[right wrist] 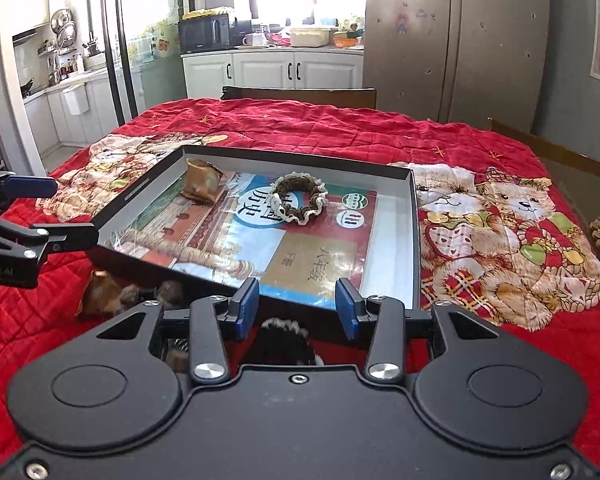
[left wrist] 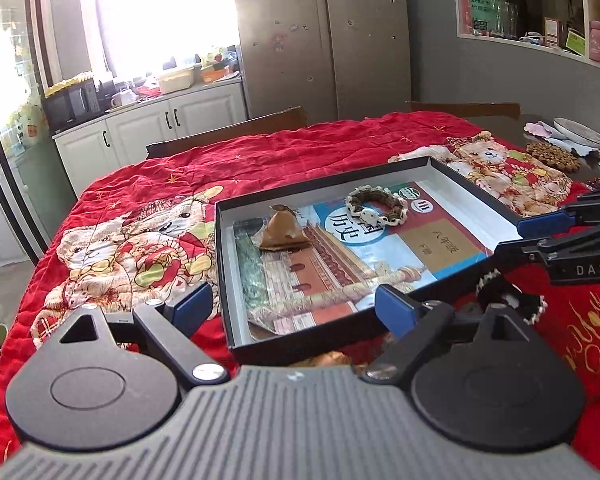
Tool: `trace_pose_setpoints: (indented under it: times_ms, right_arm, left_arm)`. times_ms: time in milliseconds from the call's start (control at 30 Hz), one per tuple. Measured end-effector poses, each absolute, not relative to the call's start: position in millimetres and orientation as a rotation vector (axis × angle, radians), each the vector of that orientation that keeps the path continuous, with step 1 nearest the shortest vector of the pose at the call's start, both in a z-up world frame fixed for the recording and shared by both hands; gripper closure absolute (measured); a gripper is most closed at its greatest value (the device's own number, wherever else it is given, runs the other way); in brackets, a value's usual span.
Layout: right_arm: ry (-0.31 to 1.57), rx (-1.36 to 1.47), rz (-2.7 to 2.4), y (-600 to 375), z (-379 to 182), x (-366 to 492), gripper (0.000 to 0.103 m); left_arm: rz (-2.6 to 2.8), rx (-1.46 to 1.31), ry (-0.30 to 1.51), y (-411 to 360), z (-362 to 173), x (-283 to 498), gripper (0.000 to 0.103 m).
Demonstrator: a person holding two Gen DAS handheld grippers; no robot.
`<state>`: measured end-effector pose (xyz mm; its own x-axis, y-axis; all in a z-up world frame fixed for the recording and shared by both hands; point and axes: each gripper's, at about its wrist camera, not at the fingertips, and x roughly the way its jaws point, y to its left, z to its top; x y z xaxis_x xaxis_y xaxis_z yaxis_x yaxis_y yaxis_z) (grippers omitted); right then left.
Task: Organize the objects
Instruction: 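Withdraw both tools from the box back toward the remaining items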
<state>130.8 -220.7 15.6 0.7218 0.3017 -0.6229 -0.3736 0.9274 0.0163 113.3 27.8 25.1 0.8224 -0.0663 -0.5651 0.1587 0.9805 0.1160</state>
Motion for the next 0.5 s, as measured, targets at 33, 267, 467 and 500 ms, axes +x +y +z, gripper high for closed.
trace_pose_setpoints:
  times_ms: [33, 267, 467, 500]
  right_arm:
    - [0.662, -0.116, 0.373, -221.8, 15.7, 126.9, 0.063]
    - [0.661, -0.083, 0.382, -233.6, 13.8, 107.7, 0.062]
    - [0.668, -0.095, 0.382, -239.0, 4.4, 90.1, 0.062]
    - [0.666, -0.096, 0.383, -239.8, 3.2, 86.6, 0.062]
  left_arm:
    - [-0.121, 0.16, 0.594, 28.4, 24.6, 111.5, 0.01]
    - [-0.13, 0.151, 0.6, 32.5, 18.2, 100.7, 0.01]
    - [-0.144, 0.124, 0.623, 37.8, 8.4, 93.6, 0.01]
    - [-0.148, 0.118, 0.629, 38.9, 6.5, 92.6, 0.01]
